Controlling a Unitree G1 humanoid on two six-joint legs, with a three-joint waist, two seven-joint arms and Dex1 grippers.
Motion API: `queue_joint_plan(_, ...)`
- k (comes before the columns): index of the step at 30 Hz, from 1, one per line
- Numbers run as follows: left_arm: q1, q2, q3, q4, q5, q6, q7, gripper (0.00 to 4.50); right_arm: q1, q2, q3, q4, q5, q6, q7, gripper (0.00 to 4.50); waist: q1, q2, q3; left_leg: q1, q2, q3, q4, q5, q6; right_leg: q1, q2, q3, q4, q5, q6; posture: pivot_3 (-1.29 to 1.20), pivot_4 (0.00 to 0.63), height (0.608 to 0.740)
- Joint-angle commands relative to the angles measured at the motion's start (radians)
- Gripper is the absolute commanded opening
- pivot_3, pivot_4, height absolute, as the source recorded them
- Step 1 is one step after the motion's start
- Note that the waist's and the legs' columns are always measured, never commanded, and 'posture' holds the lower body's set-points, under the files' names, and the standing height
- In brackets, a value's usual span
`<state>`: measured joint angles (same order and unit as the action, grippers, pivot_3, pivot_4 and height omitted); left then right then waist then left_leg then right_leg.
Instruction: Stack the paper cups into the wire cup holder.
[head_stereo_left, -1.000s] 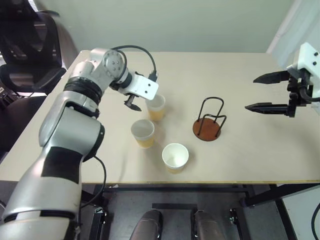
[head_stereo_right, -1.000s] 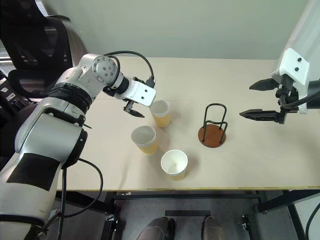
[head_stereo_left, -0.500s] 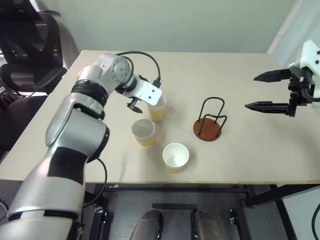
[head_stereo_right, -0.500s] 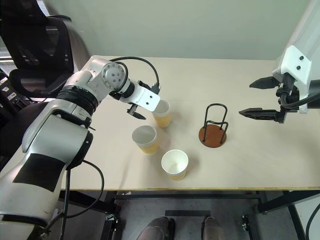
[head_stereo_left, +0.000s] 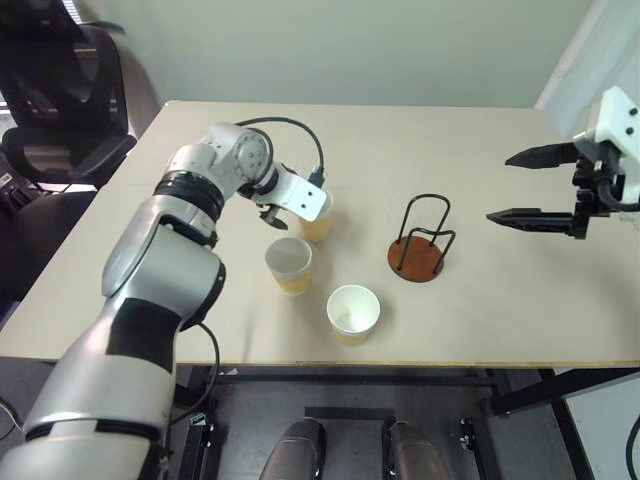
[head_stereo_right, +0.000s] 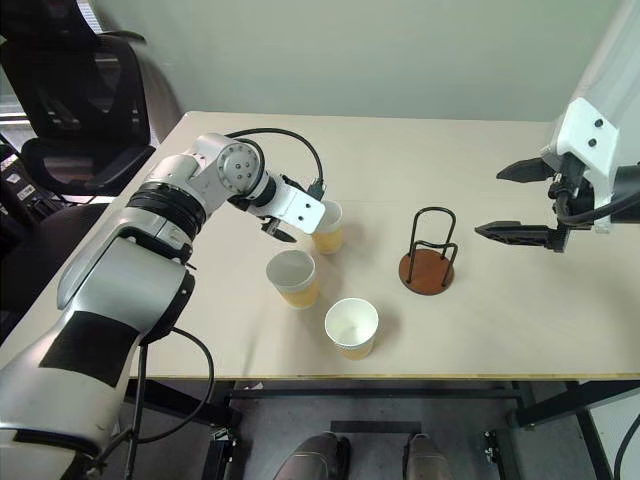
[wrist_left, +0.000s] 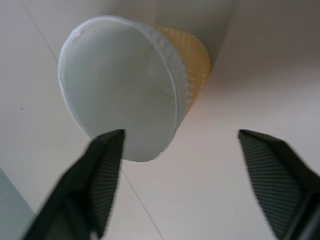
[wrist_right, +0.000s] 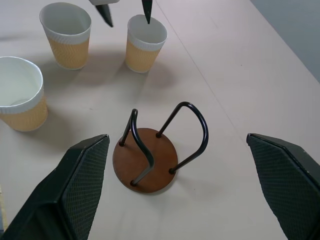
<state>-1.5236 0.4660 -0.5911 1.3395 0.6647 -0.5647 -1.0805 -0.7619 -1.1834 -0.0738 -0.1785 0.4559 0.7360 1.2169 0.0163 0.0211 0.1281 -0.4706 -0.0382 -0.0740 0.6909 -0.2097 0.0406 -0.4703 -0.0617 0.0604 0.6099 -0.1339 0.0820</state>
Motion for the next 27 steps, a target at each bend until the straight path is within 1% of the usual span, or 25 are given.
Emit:
queue_joint_plan(1, -0.011, 0.003, -0.002, 0.003, 0.012, 0.003, 0.015, 2.47, -0.003, -0.018, -0.057, -0.029, 0.017, 0.002, -0.015, 4.50, -0.002, 0.000, 0.000, 0.001, -0.001, 0.001, 0.000, 0.000, 0.000, 0.000, 0.003, -0.002, 0.000, 0.000, 0.000, 0.00, 0.150, 0.740)
queue_joint_plan(2, -0.010, 0.003, -0.004, 0.003, 0.014, 0.003, 0.016, 2.09, 0.000, -0.018, -0.058, -0.031, 0.019, 0.001, -0.017, 4.50, -0.001, 0.000, 0.000, 0.001, -0.001, 0.002, 0.000, 0.000, 0.000, 0.000, 0.004, -0.002, 0.000, 0.000, 0.000, 0.00, 0.150, 0.740)
queue_joint_plan(3, -0.009, 0.003, -0.006, 0.004, 0.015, 0.004, 0.017, 1.74, 0.001, -0.018, -0.059, -0.033, 0.020, 0.002, -0.020, 4.50, -0.002, 0.000, 0.000, 0.000, 0.000, 0.001, 0.001, 0.000, 0.000, 0.000, 0.001, -0.001, 0.000, 0.000, 0.000, 0.00, 0.150, 0.740)
queue_joint_plan(4, -0.009, 0.003, -0.008, 0.004, 0.016, 0.005, 0.018, 1.41, 0.003, -0.018, -0.060, -0.034, 0.021, 0.002, -0.021, 4.50, -0.002, 0.000, 0.000, 0.001, -0.001, 0.002, 0.001, 0.000, 0.000, 0.000, 0.003, -0.002, 0.000, 0.000, 0.000, 0.00, 0.150, 0.740)
queue_joint_plan(5, -0.008, 0.004, -0.009, 0.004, 0.018, 0.005, 0.017, 0.94, 0.005, -0.019, -0.061, -0.035, 0.023, 0.002, -0.023, 4.50, -0.001, 0.000, 0.000, 0.001, -0.001, 0.002, 0.001, 0.000, 0.000, 0.000, 0.004, -0.002, 0.000, 0.001, 0.001, 0.00, 0.150, 0.740)
queue_joint_plan(6, -0.008, 0.004, -0.010, 0.005, 0.018, 0.005, 0.017, 0.61, 0.007, -0.020, -0.061, -0.035, 0.025, 0.002, -0.024, 4.50, -0.002, 0.000, 0.000, 0.000, 0.000, 0.001, 0.002, 0.000, 0.000, 0.001, 0.002, 0.000, 0.000, 0.001, 0.001, 0.00, 0.150, 0.740)
queue_joint_plan(7, -0.008, 0.004, -0.011, 0.005, 0.019, 0.005, 0.016, 0.26, 0.008, -0.021, -0.062, -0.036, 0.026, 0.002, -0.025, 4.50, -0.002, 0.000, 0.000, 0.000, -0.001, 0.001, 0.002, 0.000, 0.000, 0.001, 0.004, -0.002, 0.000, 0.001, 0.001, 0.00, 0.150, 0.740)
queue_joint_plan(8, -0.008, 0.005, -0.010, 0.005, 0.020, 0.005, 0.015, 0.05, 0.010, -0.022, -0.063, -0.035, 0.027, 0.002, -0.026, 4.50, -0.001, 0.000, 0.000, 0.000, -0.001, 0.002, 0.002, 0.000, 0.000, 0.001, 0.004, -0.002, 0.000, 0.001, 0.001, 0.00, 0.150, 0.740)
queue_joint_plan(9, -0.008, 0.005, -0.010, 0.005, 0.020, 0.005, 0.013, 0.05, 0.011, -0.022, -0.063, -0.035, 0.026, 0.001, -0.025, 4.50, -0.001, 0.000, 0.000, 0.000, 0.000, 0.001, 0.003, 0.000, 0.000, 0.001, 0.002, 0.000, 0.001, 0.001, 0.001, 0.00, 0.150, 0.740)
queue_joint_plan(10, -0.008, 0.005, -0.010, 0.006, 0.021, 0.006, 0.012, 0.05, 0.012, -0.022, -0.063, -0.035, 0.026, 0.001, -0.025, 4.50, 0.000, 0.000, 0.000, 0.000, -0.001, 0.002, 0.003, 0.000, 0.000, 0.001, 0.005, -0.003, 0.001, 0.001, 0.001, 0.00, 0.150, 0.740)
queue_joint_plan(11, -0.008, 0.005, -0.009, 0.006, 0.021, 0.006, 0.008, 0.05, 0.013, -0.023, -0.063, -0.035, 0.026, 0.001, -0.024, 4.50, 0.000, 0.000, 0.000, 0.000, -0.001, 0.001, 0.003, 0.000, 0.000, 0.001, 0.002, -0.001, 0.000, 0.001, 0.001, 0.00, 0.150, 0.740)
queue_joint_plan(13, -0.009, 0.006, -0.006, 0.006, 0.018, 0.008, -0.008, 0.05, 0.015, -0.025, -0.062, -0.032, 0.025, -0.001, -0.020, 4.50, -0.001, 0.000, 0.000, 0.000, -0.001, 0.002, 0.003, 0.000, 0.001, 0.001, 0.006, -0.003, 0.001, 0.001, 0.001, 0.00, 0.150, 0.740)
queue_joint_plan(15, -0.012, 0.008, -0.002, 0.007, 0.014, 0.011, -0.026, 0.05, 0.016, -0.028, -0.059, -0.031, 0.025, -0.001, -0.015, 4.50, -0.001, 0.000, 0.000, 0.000, -0.001, 0.001, 0.004, 0.000, 0.001, 0.001, 0.003, -0.001, 0.000, 0.001, 0.001, 0.00, 0.150, 0.740)
queue_joint_plan(16, -0.016, 0.012, -0.002, 0.007, 0.014, 0.011, -0.040, 0.05, 0.017, -0.030, -0.058, -0.030, 0.024, -0.001, -0.011, 4.50, -0.001, 0.000, 0.000, 0.001, -0.002, 0.002, 0.004, 0.000, 0.001, 0.001, 0.007, -0.004, 0.001, 0.001, 0.001, 0.00, 0.150, 0.740)
queue_joint_plan(17, -0.019, 0.014, -0.002, 0.008, 0.014, 0.011, -0.050, 0.05, 0.018, -0.032, -0.057, -0.029, 0.024, -0.002, -0.008, 4.50, -0.001, 0.000, 0.000, 0.000, -0.001, 0.001, 0.004, -0.001, 0.001, 0.001, 0.002, -0.001, 0.000, 0.002, 0.001, 0.00, 0.150, 0.740)
queue_joint_plan(19, -0.038, 0.025, -0.007, 0.009, 0.021, 0.014, -0.071, 0.05, 0.018, -0.040, -0.053, -0.018, 0.020, -0.005, 0.002, 4.50, -0.001, 0.000, 0.000, 0.000, -0.002, 0.002, 0.004, -0.001, 0.001, 0.001, 0.005, -0.003, 0.000, 0.002, 0.001, 0.00, 0.150, 0.740)
queue_joint_plan(20, -0.052, 0.029, -0.008, 0.010, 0.024, 0.016, -0.079, 0.05, 0.019, -0.046, -0.051, -0.010, 0.017, -0.009, 0.008, 4.50, -0.002, 0.000, 0.000, 0.000, -0.001, 0.001, 0.004, -0.001, 0.001, 0.001, 0.002, 0.000, 0.000, 0.002, 0.001, 0.00, 0.150, 0.740)
queue_joint_plan(21, -0.065, 0.031, -0.007, 0.010, 0.025, 0.019, -0.086, 0.05, 0.022, -0.051, -0.049, -0.003, 0.014, -0.012, 0.013, 4.50, -0.001, 0.000, 0.000, 0.000, -0.001, 0.002, 0.004, -0.001, 0.001, 0.001, 0.005, -0.003, 0.000, 0.002, 0.001, 0.00, 0.150, 0.740)
queue_joint_plan(23, -0.097, 0.031, -0.007, 0.011, 0.030, 0.028, -0.088, 0.05, 0.030, -0.058, -0.048, 0.014, 0.005, -0.024, 0.022, 4.50, -0.001, 0.000, 0.000, -0.001, 0.000, 0.000, 0.005, -0.001, 0.001, 0.001, 0.002, 0.000, 0.000, 0.002, 0.001, 0.00, 0.150, 0.740)
queue_joint_plan(24, -0.107, 0.030, -0.008, 0.011, 0.032, 0.031, -0.087, 0.05, 0.033, -0.061, -0.047, 0.019, 0.003, -0.029, 0.024, 4.50, 0.001, -0.001, 0.000, -0.001, -0.002, 0.001, 0.004, -0.001, 0.001, 0.001, 0.006, -0.004, 0.000, 0.001, 0.001, 0.00, 0.150, 0.740)
queue_joint_plan(26, -0.133, 0.026, -0.003, 0.014, 0.031, 0.038, -0.099, 0.05, 0.040, -0.065, -0.046, 0.027, 0.001, -0.035, 0.027, 4.50, 0.002, -0.001, 0.000, -0.001, 0.000, -0.001, 0.005, -0.001, 0.001, 0.001, 0.001, 0.001, -0.001, 0.001, 0.001, 0.00, 0.150, 0.740)
queue_joint_plan(27, -0.154, 0.021, 0.004, 0.015, 0.025, 0.043, -0.113, 0.05, 0.047, -0.067, -0.049, 0.030, 0.000, -0.037, 0.028, 4.50, 0.003, 0.000, 0.000, 0.000, -0.002, 0.001, 0.004, -0.001, 0.001, 0.001, 0.006, -0.004, -0.001, 0.001, 0.001, 0.00, 0.150, 0.740)
